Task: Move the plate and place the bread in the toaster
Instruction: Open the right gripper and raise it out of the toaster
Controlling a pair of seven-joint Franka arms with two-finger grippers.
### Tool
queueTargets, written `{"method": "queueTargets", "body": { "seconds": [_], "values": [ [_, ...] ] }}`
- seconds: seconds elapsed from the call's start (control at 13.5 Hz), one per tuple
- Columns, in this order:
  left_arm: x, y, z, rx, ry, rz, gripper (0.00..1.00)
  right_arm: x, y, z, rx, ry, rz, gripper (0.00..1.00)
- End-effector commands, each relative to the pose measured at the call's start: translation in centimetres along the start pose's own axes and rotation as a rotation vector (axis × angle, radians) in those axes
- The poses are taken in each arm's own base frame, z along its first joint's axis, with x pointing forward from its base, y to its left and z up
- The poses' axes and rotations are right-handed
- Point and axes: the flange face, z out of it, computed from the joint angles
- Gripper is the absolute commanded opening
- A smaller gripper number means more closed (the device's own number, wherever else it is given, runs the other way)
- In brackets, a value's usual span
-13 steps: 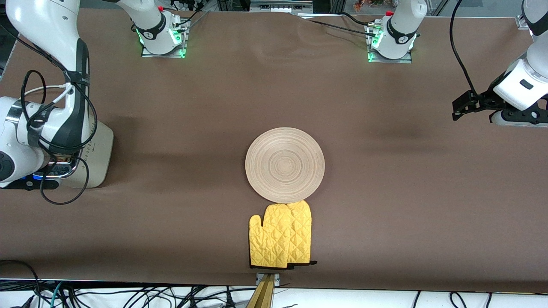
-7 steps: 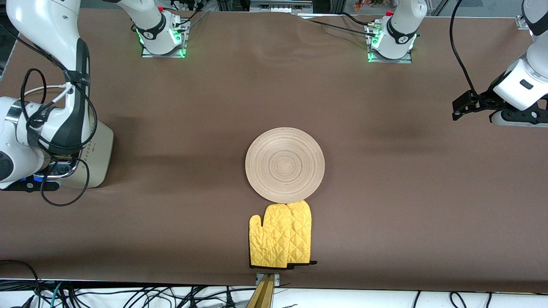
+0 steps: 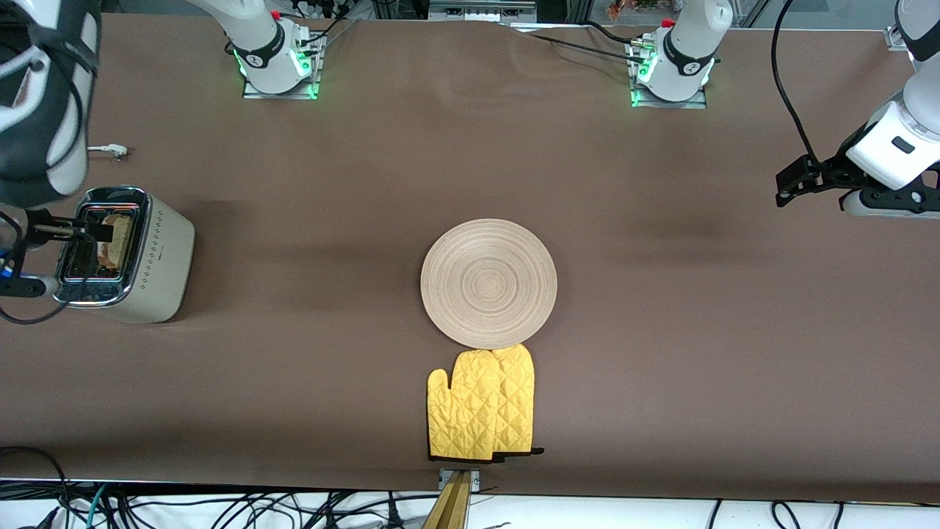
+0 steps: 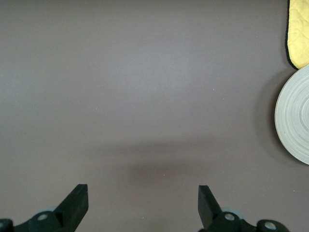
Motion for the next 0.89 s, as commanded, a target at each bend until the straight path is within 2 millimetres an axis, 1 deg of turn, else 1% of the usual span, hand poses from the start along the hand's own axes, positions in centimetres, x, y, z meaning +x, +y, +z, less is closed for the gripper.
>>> {"method": "queueTargets", "body": {
  "seconds": [0.0, 0.07, 0.3, 0.37, 0.45, 0.52, 0.59, 0.74, 0.82],
  "values": [
    [0.1, -0.2, -0.6, 0.016, 0.003, 0.004, 1.0, -0.8, -3.2, -1.3, 0.065, -0.004, -0.062, 1.0],
    [0.1, -0.1, -0.5, 0.016, 0.001, 0.005, 1.0, -0.9, -4.2, -1.8, 0.065, 0.004, -0.08, 1.0],
    [0.1, -0.1, -0.5, 0.016, 0.0, 0.005, 1.0, -1.2, -6.3, -2.5, 0.068, 0.014, -0.117, 1.0],
    [0.1, -0.1, -0.5, 0.016, 0.0, 0.005, 1.0, -1.7, -6.7, -3.2, 0.082, 0.023, -0.131, 1.0],
    [0.1, -0.1, -0.5, 0.016, 0.0, 0.005, 1.0, -2.4, -7.7, -4.1, 0.108, 0.038, -0.148, 1.0],
    [0.1, -0.1, -0.5, 0.016, 0.0, 0.005, 1.0, -2.6, -8.8, -4.3, 0.118, 0.043, -0.172, 1.0],
    [0.1, -0.1, -0.5, 0.014, 0.0, 0.005, 1.0, -2.6, -8.6, -4.4, 0.14, 0.045, -0.184, 1.0],
    [0.1, -0.1, -0.5, 0.014, 0.0, 0.005, 1.0, -2.6, -9.6, -4.5, 0.134, 0.053, -0.241, 1.0],
    [0.1, -0.1, -0.5, 0.016, 0.0, 0.005, 1.0, -3.0, -9.6, -4.8, 0.125, 0.062, -0.255, 1.0]
  ]
}}
